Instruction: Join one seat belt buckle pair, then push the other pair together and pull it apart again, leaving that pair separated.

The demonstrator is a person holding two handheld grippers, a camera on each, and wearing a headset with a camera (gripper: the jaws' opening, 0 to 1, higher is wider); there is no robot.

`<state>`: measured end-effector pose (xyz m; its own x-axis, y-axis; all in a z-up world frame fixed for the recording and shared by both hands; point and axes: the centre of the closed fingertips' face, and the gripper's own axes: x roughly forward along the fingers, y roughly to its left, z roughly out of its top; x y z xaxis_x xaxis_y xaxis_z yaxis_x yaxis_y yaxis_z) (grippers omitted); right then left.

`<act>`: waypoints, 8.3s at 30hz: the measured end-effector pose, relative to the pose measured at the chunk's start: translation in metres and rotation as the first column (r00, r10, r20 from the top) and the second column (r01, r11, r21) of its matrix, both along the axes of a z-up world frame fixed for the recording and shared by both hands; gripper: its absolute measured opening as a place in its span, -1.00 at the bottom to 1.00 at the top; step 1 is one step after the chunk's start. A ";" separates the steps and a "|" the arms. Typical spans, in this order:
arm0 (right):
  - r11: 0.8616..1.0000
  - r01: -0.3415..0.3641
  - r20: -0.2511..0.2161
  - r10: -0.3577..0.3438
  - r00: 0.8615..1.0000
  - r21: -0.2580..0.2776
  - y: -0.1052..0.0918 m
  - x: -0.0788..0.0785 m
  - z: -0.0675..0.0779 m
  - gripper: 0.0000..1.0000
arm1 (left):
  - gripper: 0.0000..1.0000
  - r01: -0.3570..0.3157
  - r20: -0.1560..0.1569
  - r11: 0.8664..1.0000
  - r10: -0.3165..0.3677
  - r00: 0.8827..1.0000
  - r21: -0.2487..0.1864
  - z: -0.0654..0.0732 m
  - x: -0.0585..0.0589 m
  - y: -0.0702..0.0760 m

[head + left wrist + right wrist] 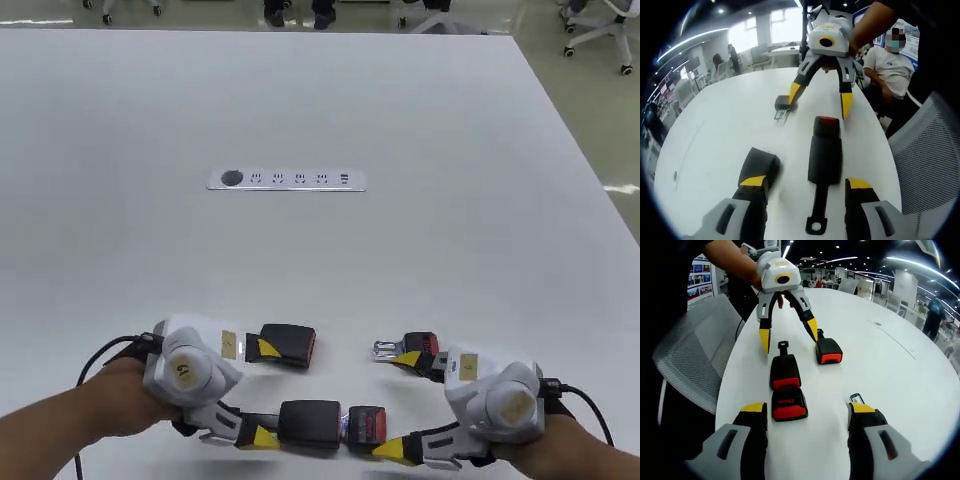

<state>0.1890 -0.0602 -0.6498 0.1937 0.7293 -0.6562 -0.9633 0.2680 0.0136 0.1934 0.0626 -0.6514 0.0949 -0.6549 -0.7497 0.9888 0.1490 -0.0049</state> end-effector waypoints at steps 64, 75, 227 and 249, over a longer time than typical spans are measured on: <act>0.982 -0.112 -0.098 0.098 0.990 -0.151 -0.056 0.067 -0.037 -0.27 | -0.30 0.053 -0.020 0.998 -0.052 0.998 0.040 -0.030 0.074 0.006; 0.966 -0.157 -0.110 0.137 0.984 -0.204 -0.056 0.070 -0.038 -0.34 | -0.32 -0.015 -0.026 0.998 0.017 1.000 0.056 -0.031 0.075 0.004; 0.971 -0.161 -0.048 0.155 0.987 -0.175 0.063 0.078 -0.040 -0.37 | -0.35 0.107 -0.036 0.979 -0.102 0.994 0.172 -0.038 0.077 0.003; 0.973 -0.159 -0.048 0.153 0.987 -0.169 0.050 0.076 -0.040 -0.36 | -0.35 0.126 -0.040 0.976 -0.120 0.992 0.175 -0.040 0.077 0.008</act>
